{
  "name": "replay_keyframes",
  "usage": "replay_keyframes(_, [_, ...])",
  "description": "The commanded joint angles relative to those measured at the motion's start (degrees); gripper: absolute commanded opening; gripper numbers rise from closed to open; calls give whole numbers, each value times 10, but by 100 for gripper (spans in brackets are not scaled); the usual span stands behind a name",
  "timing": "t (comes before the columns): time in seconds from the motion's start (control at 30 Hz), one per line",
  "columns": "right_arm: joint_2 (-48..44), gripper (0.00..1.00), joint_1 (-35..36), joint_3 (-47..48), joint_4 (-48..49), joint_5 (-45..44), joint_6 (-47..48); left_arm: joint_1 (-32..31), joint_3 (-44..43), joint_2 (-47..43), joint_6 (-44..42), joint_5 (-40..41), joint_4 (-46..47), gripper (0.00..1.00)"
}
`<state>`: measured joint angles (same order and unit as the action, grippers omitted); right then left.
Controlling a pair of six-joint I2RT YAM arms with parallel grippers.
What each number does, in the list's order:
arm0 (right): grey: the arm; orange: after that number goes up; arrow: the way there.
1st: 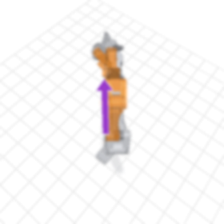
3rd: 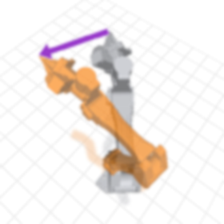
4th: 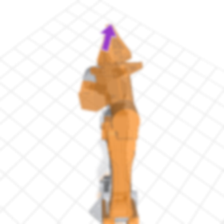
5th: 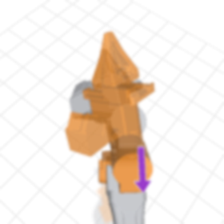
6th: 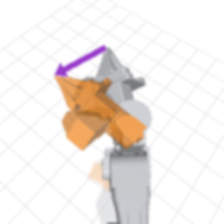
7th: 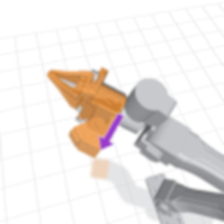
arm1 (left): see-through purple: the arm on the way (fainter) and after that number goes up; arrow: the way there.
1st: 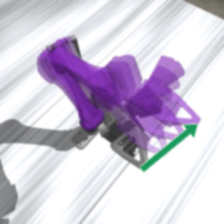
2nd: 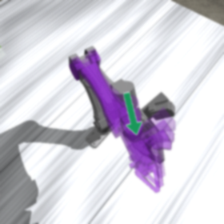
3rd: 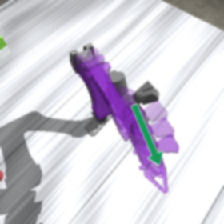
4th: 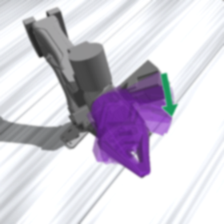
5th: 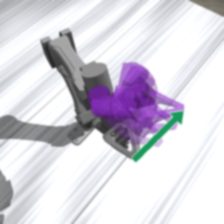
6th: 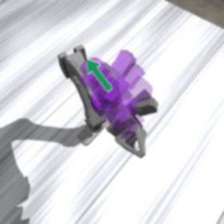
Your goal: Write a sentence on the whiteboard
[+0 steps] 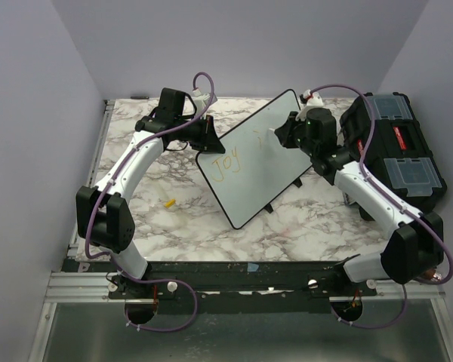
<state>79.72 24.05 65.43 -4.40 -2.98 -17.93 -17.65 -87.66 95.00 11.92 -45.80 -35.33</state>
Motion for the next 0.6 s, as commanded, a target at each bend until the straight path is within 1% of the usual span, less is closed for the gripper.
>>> replay_keyframes(0.0, [14,1,-5,6,18,15,1,-1,-8,-31,-15,12,22,0])
replay_keyframes(0.43, [32,1,-7,8,22,26,14,-1,-11,-26,-18,11,20,0])
replay_keyframes(0.57, [36,1,-7,8,23,57,12,0,-11,-24,-18,9,22,0])
